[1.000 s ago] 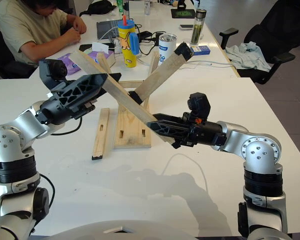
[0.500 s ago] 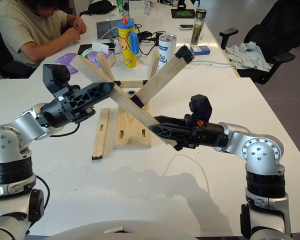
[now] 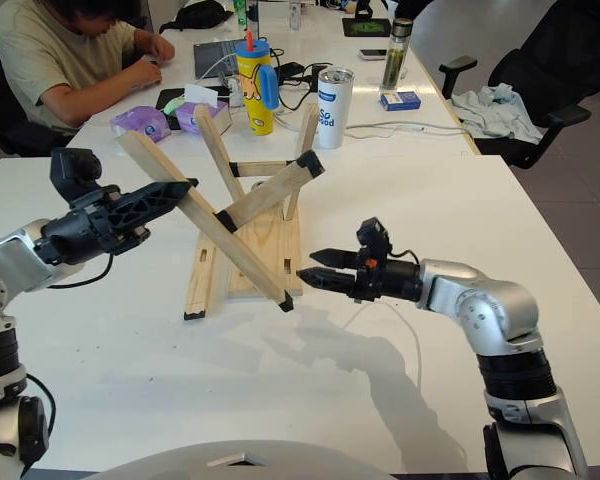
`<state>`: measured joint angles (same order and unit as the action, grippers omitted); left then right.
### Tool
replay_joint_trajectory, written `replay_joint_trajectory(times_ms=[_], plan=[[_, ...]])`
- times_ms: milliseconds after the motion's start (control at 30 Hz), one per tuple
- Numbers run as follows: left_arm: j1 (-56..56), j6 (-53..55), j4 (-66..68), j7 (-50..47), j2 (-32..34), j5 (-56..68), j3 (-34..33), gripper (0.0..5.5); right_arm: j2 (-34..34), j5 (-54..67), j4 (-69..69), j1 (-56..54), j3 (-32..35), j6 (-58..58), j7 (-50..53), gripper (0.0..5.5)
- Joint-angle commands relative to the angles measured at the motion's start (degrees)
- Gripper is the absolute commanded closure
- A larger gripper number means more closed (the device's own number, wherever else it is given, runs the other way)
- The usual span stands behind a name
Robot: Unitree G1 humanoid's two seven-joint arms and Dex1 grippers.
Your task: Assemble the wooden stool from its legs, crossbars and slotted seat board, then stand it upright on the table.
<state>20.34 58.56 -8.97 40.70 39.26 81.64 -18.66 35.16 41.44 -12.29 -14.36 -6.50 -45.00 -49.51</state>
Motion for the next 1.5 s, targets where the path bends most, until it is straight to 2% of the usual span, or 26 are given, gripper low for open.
replay_joint_trajectory(times_ms=[33,133,233,467,733,867,1033,1267,1500], plan=[[2.8,-2.6,3.8,2.7,3.6,-4.8,-2.7,3.43,-1.5,-23.5,6.1,1.2,-12.6,22.6,4.1,2.05],[4.7,-6.2,6.2,3.3,3.8,-9.1,-3.4,3.43,-4.3,-33.6,9.9,0.7,-17.6,33.7,7.0,2.05],[5.7,-9.5,7.0,3.8,2.7,-13.2,-3.2,3.43,-5.7,-39.3,14.2,0.4,-19.5,39.7,7.9,2.05],[4.5,-15.0,5.5,4.6,0.1,-19.9,-2.2,3.43,-6.7,-44.7,20.5,-1.4,-17.3,44.2,10.2,2.05],[-0.9,-20.7,1.7,5.7,-2.7,-27.1,0.0,3.43,-6.0,-44.3,26.7,-4.2,-9.7,42.8,11.5,2.05],[-2.5,-21.9,0.1,5.2,-4.0,-28.9,0.5,3.43,-5.8,-46.3,29.4,-5.3,-8.3,43.5,12.4,2.05],[-2.9,-24.2,-1.9,5.1,-6.2,-32.2,3.6,3.43,-7.5,-40.3,25.8,-3.1,-6.2,39.4,7.9,2.05],[-2.8,-28.9,-1.0,7.6,-8.5,-39.0,10.3,3.43,-8.7,-37.7,22.6,-1.8,-7.7,34.5,3.4,2.05],[-1.9,-33.1,1.3,10.3,-9.6,-44.6,14.6,3.43,-10.6,-36.4,20.9,-2.9,-7.2,34.7,2.5,2.05]])
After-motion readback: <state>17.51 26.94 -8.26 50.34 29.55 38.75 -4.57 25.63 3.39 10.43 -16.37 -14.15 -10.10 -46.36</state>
